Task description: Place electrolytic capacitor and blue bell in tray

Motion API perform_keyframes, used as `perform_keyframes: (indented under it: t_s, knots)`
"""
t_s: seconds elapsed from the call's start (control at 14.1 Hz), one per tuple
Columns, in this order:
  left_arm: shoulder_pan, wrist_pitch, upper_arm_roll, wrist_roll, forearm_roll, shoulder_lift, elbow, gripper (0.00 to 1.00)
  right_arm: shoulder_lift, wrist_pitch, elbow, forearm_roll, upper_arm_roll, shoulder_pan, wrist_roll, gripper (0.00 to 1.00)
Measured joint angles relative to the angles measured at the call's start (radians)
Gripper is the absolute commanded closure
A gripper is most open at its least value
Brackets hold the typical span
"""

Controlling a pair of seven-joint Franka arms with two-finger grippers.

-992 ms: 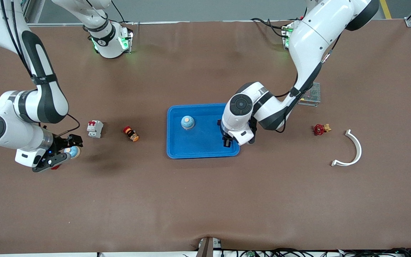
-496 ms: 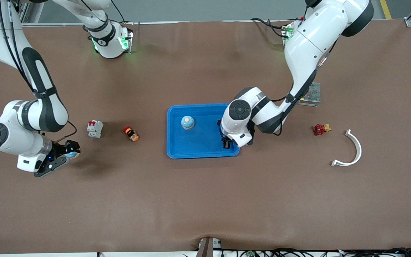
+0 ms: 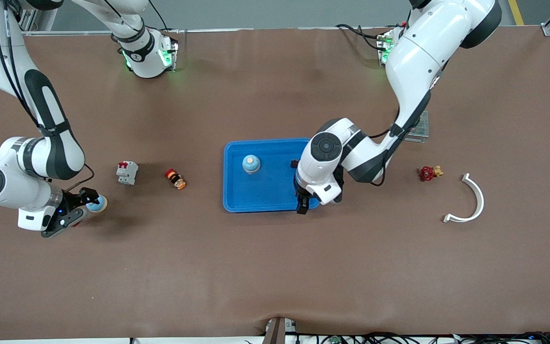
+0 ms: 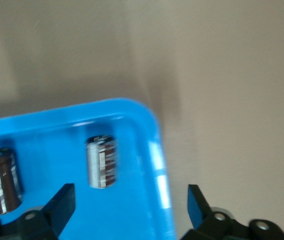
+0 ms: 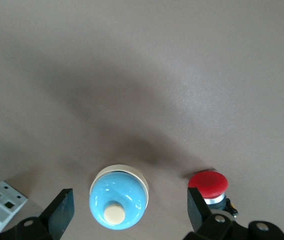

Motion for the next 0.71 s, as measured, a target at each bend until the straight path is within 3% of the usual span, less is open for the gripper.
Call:
perform_keyframes:
  t_s: [0.71]
  knots:
    - [0.07, -0.221, 0.0, 0.357, 0.015, -0.191, 0.02, 0.0, 0.018, 0.134, -0.112, 0.0, 0.001, -0.018, -0.003, 0.0]
